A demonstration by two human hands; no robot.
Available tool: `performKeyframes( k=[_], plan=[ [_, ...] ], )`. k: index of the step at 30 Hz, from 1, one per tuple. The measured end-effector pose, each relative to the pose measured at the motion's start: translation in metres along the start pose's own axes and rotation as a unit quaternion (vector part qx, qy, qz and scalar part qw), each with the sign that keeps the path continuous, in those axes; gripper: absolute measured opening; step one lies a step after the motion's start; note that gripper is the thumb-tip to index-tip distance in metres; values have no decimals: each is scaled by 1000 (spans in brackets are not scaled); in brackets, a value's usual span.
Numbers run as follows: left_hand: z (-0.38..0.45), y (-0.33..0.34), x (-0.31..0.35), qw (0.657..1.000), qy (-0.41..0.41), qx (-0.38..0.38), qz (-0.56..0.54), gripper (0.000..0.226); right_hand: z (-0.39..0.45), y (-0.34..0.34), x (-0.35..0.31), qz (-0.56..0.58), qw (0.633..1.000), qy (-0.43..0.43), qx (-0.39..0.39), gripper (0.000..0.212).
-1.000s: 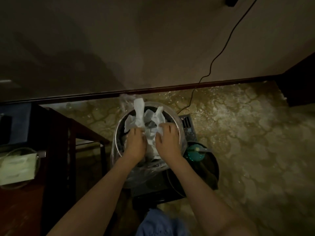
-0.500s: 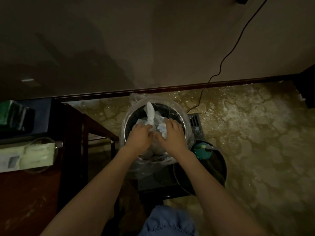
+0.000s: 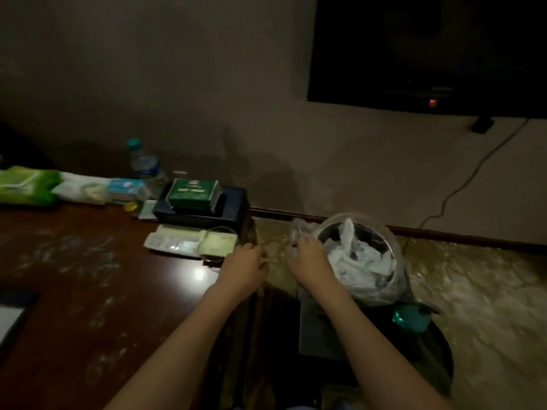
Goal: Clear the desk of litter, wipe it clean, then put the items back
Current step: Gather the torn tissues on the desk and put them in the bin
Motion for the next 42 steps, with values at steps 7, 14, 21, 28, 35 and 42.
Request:
performKeyframes(
  k=[7,14,21,28,35,42],
  plan=[
    [-185,-39,-153,990,-126,55,-28,36,-100,104,-197,-62,984,-149,-72,41],
    [-337,-106,-286,955,-262,130,-50,37,-192,192,-356,-54,952,-280,-110,39],
    [-407,-125,-355,921,-348,162,-69,31,-220,241,-446,-84,923,-352,-130,34],
    [-429,-136,-433,906,-384,152,-89,33,-207,287,-531,-46,914,-375,-149,35],
    [-411,-185,-560,900,-411,129,-63,33,-136,346,-618,-50,915,-355,-184,39],
    [-358,-236,-665,909,-393,127,-58,29,-56,379,-695,-31,930,-325,-168,30]
  ],
)
Point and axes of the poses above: each hand's wrist, its own z-axis towards the middle knuckle, its own y-axis out of the palm, x = y × z, the point moved 6 cm from there along z, towards the middle knuckle, and after that the axes turned 6 degrees about y, right-handed, at the moved point
